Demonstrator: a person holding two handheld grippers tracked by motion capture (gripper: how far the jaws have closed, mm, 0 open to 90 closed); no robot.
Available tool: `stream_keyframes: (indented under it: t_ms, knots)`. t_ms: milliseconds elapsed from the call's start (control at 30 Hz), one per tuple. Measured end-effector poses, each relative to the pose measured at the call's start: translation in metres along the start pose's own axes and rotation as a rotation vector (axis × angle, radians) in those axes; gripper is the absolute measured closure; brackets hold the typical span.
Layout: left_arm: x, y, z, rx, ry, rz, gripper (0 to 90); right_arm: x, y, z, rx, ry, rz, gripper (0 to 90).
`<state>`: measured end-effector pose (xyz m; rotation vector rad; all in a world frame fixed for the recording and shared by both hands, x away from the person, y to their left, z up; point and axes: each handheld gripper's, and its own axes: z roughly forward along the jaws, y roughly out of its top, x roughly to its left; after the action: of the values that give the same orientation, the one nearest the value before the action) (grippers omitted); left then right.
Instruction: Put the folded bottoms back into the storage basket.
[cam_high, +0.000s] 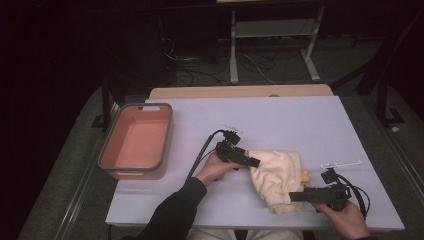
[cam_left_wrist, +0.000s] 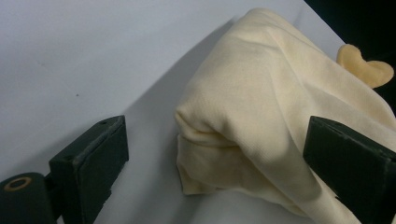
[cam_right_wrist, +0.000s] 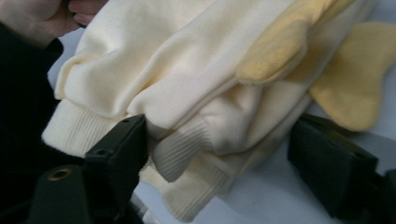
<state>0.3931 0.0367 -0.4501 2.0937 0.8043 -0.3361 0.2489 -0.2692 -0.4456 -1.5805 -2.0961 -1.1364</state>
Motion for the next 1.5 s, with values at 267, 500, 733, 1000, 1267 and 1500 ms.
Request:
stream_keyframes:
  t_ms: [267,500,733,1000,1267,1500]
  knots:
    - [0.001,-0.003,0.005,-0.009,-0.072,-0.01,29.5,-0.001,0.004,0.005,0.03,0.035,-0.023,31.6]
    - [0.003,-0.006,0.007,-0.031,-0.065,-0.039,45.5,0.003,0.008,0.008,0.051,0.013,-0.098,43.8]
    - [-0.001,-0.006,0.007,-0.062,-0.029,-0.038,60.8,0.009,0.01,0.01,0.044,0.001,-0.156,55.7]
    - [-0.008,-0.005,0.003,-0.092,-0.001,-0.019,66.3,0.01,0.01,0.008,0.025,0.032,-0.153,60.1]
    - [-0.011,-0.002,-0.003,-0.115,-0.007,-0.016,68.5,0.015,0.01,0.003,-0.007,0.037,-0.186,61.2]
    - [-0.014,0.001,-0.01,-0.139,-0.013,-0.017,68.7,0.022,0.011,0.0,-0.027,0.047,-0.218,61.5]
